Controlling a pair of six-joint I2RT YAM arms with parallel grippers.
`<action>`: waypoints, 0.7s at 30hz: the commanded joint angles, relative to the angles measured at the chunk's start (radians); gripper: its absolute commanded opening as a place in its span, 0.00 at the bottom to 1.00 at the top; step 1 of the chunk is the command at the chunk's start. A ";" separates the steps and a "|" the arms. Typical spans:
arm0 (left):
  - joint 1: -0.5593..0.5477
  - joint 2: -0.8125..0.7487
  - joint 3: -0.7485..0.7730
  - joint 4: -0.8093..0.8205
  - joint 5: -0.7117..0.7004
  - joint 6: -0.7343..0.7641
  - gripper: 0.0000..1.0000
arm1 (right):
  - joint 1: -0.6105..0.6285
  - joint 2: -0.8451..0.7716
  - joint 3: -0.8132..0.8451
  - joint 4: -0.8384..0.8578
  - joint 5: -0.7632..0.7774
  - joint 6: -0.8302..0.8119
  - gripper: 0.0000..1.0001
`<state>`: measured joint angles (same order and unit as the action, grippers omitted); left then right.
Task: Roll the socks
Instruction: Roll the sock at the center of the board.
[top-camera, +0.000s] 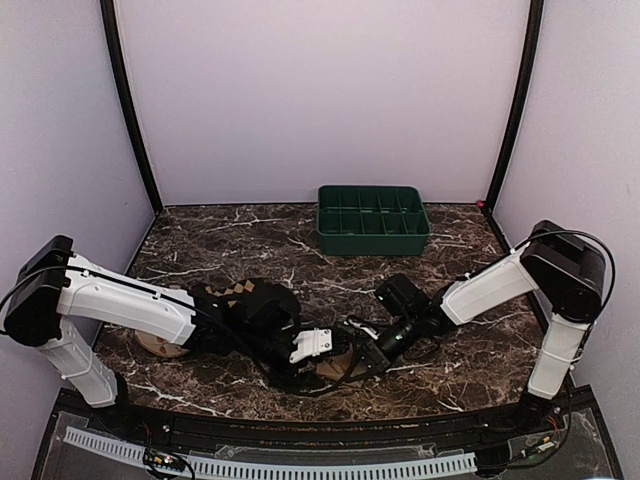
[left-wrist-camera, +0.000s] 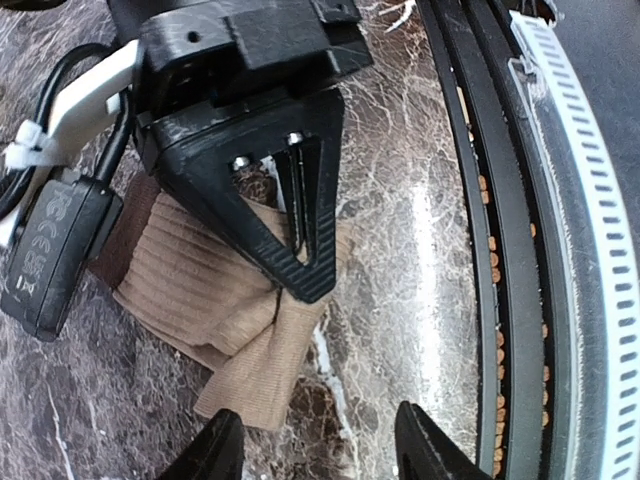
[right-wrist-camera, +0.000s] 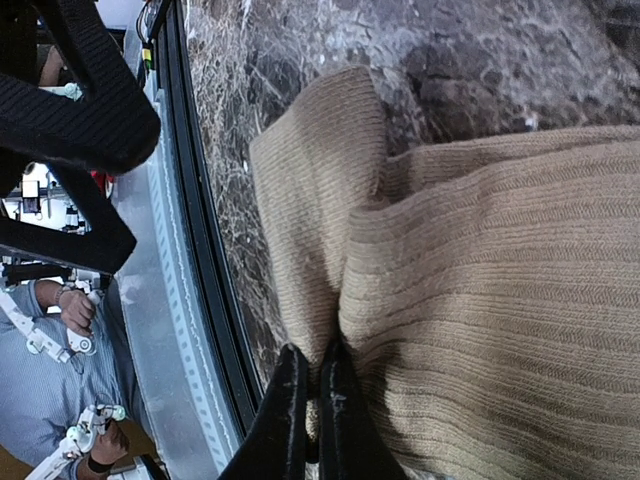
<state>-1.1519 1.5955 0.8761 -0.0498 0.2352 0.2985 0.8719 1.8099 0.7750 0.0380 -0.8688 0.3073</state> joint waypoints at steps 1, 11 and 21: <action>-0.029 0.029 -0.001 0.027 -0.082 0.111 0.54 | -0.007 0.010 -0.020 0.037 -0.030 0.014 0.01; -0.051 0.088 -0.006 0.099 -0.190 0.199 0.53 | -0.010 0.011 -0.022 0.038 -0.053 0.015 0.01; -0.056 0.143 0.024 0.113 -0.206 0.260 0.46 | -0.010 0.020 -0.027 0.037 -0.071 0.011 0.00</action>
<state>-1.2015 1.7359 0.8764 0.0540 0.0429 0.5190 0.8700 1.8122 0.7605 0.0540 -0.9127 0.3199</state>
